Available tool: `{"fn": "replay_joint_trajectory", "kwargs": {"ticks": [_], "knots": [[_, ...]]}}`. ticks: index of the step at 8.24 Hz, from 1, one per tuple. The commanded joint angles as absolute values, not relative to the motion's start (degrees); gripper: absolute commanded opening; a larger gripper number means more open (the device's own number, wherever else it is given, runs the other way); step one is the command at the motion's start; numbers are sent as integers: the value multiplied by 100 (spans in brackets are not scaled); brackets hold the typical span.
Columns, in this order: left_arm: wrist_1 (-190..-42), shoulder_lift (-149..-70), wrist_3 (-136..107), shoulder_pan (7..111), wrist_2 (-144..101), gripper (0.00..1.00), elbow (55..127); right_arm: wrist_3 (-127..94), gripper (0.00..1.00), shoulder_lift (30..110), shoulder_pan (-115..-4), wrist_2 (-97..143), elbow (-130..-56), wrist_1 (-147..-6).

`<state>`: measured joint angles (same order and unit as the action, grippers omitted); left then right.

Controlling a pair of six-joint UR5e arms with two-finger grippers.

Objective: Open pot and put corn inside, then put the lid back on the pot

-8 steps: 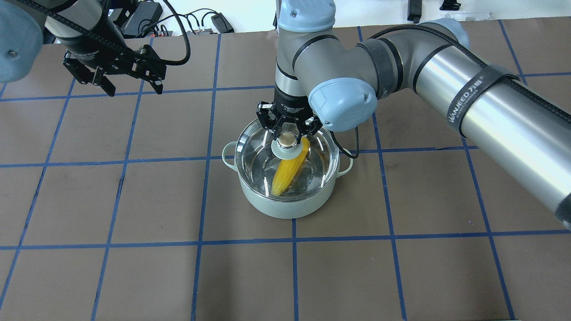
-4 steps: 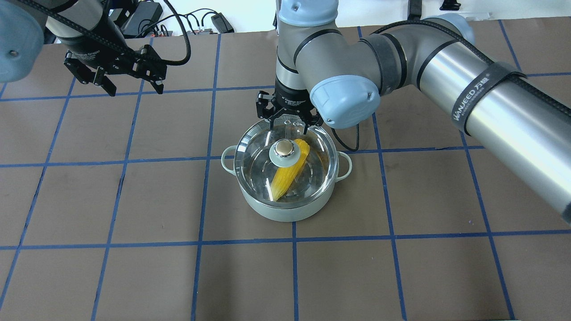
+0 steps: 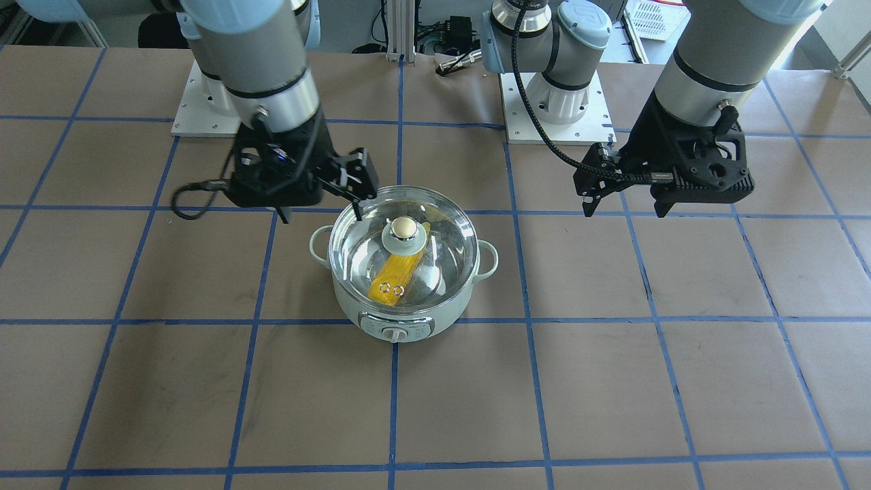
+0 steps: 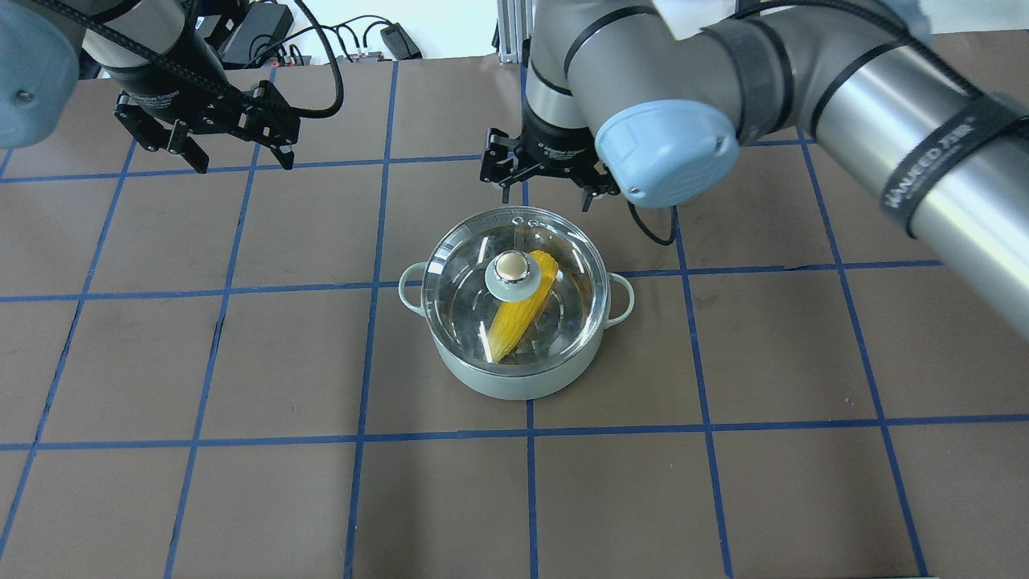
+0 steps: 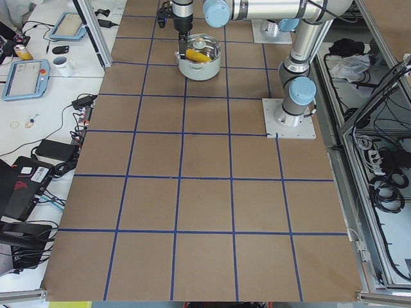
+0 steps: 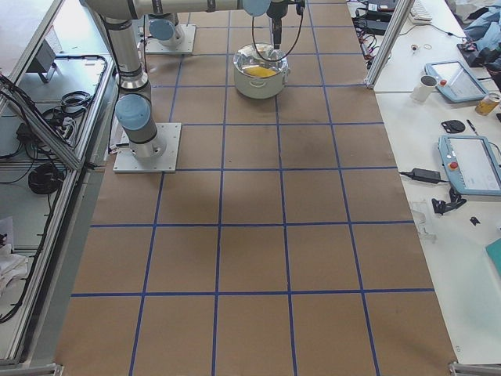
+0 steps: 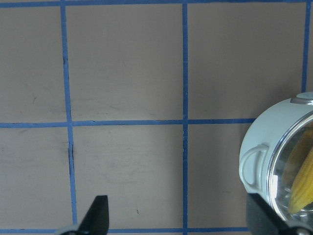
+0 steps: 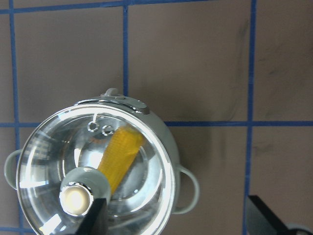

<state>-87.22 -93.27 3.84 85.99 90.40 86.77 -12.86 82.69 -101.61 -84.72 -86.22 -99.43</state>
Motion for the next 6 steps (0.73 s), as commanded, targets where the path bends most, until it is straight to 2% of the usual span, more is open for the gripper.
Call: {"fn": "replay_joint_trajectory", "kwargs": {"ticks": [1,6], "knots": [[-8745,-9316,343,8604,9044,100,8684,304,100,9295,-9317,-9067,-8490,-8854],[-8692,-9316,378,8604,9053,100,8684,791,100,9343,-9255,-9176,-8569,-8842]]}}
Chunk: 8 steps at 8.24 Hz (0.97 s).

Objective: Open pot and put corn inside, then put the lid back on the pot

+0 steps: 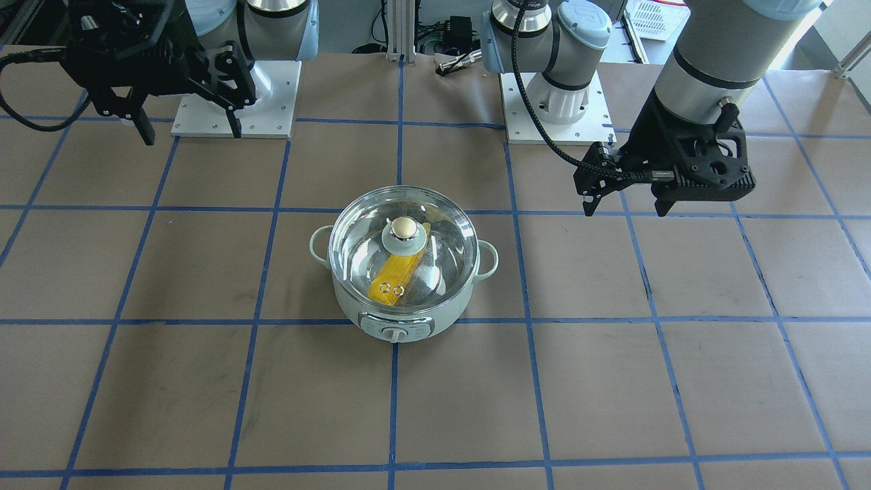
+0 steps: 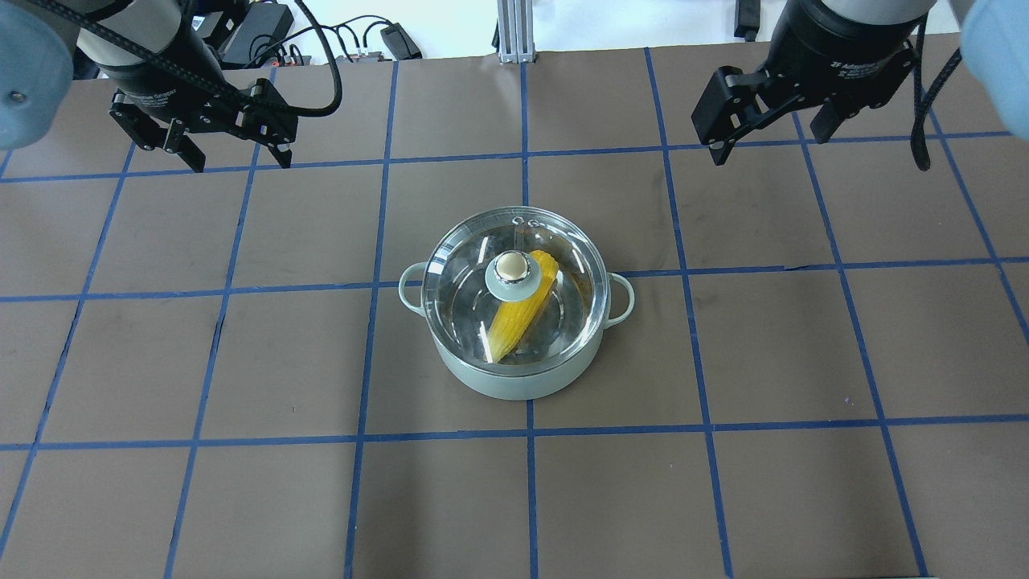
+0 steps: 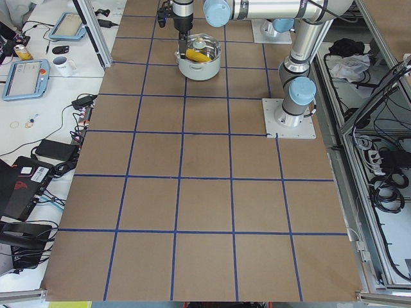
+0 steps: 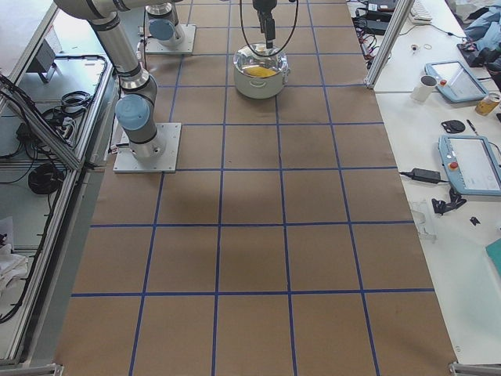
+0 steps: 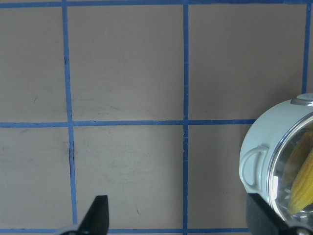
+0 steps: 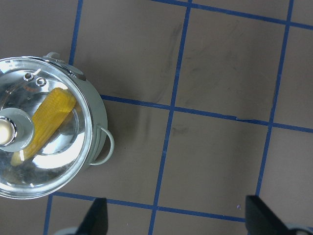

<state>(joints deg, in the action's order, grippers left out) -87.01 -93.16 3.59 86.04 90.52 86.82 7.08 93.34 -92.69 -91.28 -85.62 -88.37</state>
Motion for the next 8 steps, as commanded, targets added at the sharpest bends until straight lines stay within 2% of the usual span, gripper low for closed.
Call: {"fn": "replay_joint_trajectory", "kwargs": {"ticks": [1,8], "knots": [[-8692,-9325,378,8604,9053,100,8684,782,100,9343,-9264,-9184,-8578,-8842],[-8701,-9343,431,8604,9053,100,8684,782,100,9343,-9264,-9167,-8578,-8842]]}}
